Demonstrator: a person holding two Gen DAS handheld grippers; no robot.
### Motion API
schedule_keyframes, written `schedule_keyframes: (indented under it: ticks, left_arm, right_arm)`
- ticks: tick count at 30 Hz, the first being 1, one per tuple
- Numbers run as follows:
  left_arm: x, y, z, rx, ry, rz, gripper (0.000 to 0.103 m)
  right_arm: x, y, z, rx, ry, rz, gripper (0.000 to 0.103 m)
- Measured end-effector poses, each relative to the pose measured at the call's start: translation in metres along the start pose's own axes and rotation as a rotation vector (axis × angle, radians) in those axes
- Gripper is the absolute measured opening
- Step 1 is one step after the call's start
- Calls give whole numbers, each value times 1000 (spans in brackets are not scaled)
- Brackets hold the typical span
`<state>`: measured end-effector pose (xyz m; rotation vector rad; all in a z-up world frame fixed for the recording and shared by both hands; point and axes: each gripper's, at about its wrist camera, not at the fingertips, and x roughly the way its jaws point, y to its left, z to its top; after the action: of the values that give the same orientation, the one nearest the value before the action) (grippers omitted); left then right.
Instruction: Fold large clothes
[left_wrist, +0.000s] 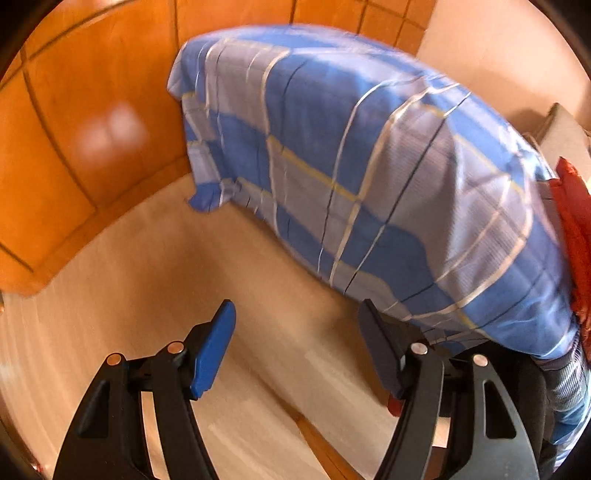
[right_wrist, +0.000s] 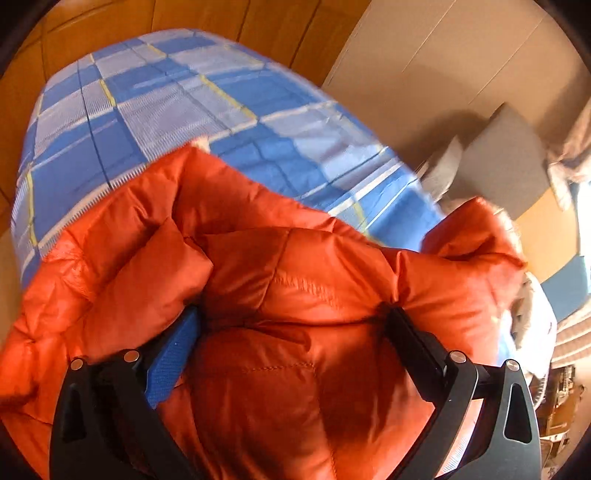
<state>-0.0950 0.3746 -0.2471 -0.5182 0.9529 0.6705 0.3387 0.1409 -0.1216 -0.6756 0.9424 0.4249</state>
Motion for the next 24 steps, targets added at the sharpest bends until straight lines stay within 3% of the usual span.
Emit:
schedule_keyframes:
  ticks: [9, 13, 17, 21, 24]
  left_arm:
    - [-14, -13, 9, 40, -44, -42, 72]
    - [-25, -28, 14, 87, -77, -61, 76]
    - [-35, -47, 16, 155, -111, -69, 77]
    - [-39, -59, 16, 191, -114, -79, 77]
    - [-40, -64, 17, 198, -113, -83, 77]
  right_arm:
    - [-72, -52, -49, 200, -140, 89, 100]
    - [-82, -107, -106, 452, -155, 240, 100]
    - [-59, -152, -169, 705, -128, 436, 100]
    - [-29, -161, -199, 838, -90, 592, 100]
    - [-9, -158, -203, 886, -78, 697, 100]
